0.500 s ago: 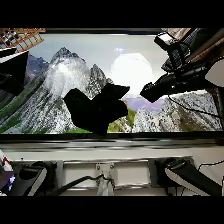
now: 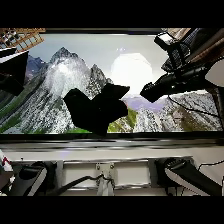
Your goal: Fold the clothes and pants, and hang the long-sleeved shirts on hangers.
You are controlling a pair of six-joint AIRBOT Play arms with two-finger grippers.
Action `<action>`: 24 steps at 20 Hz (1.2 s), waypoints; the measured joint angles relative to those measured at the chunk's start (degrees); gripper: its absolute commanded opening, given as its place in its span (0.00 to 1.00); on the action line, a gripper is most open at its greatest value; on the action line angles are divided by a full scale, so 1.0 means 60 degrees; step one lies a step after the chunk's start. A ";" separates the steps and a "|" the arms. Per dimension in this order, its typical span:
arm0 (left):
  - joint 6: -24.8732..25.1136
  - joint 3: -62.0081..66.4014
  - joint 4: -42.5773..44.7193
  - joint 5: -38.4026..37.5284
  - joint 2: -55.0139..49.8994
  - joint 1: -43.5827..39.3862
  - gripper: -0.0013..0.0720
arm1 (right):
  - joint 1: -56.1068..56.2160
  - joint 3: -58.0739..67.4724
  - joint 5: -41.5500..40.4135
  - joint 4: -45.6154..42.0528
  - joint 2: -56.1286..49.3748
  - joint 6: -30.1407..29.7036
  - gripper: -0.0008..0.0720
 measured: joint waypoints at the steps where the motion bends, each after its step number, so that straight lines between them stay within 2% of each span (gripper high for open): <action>1: 0.0000 0.0000 0.0000 0.0000 0.0000 0.0000 0.50 | 0.0000 0.0000 0.0000 0.0000 0.0000 0.0004 0.70; 7: 0.0000 0.0000 -0.0004 0.0000 0.0000 0.0000 0.50 | 0.0000 0.0000 -0.0098 0.0004 0.0000 0.0000 0.70; 15: 0.0000 0.0000 -0.0015 -0.0015 -0.0033 -0.0007 0.48 | 0.0000 0.0000 -0.2160 0.0004 -0.0004 -0.0026 0.70; 20: 0.0000 -0.0007 0.0339 -0.1315 -0.0710 -0.0007 0.48 | 0.0000 -0.0004 -0.3563 0.0051 -0.0036 -0.0026 0.71; 23: -0.0080 -0.0219 0.0415 -0.2255 -0.1231 -0.0007 0.48 | 0.0000 -0.0029 -0.3952 0.0160 -0.0277 -0.0022 0.82; 24: -0.0186 -0.0415 0.0437 -0.2437 -0.1337 -0.0007 0.48 | 0.0000 -0.0106 -0.3996 0.0200 -0.0408 -0.0022 0.82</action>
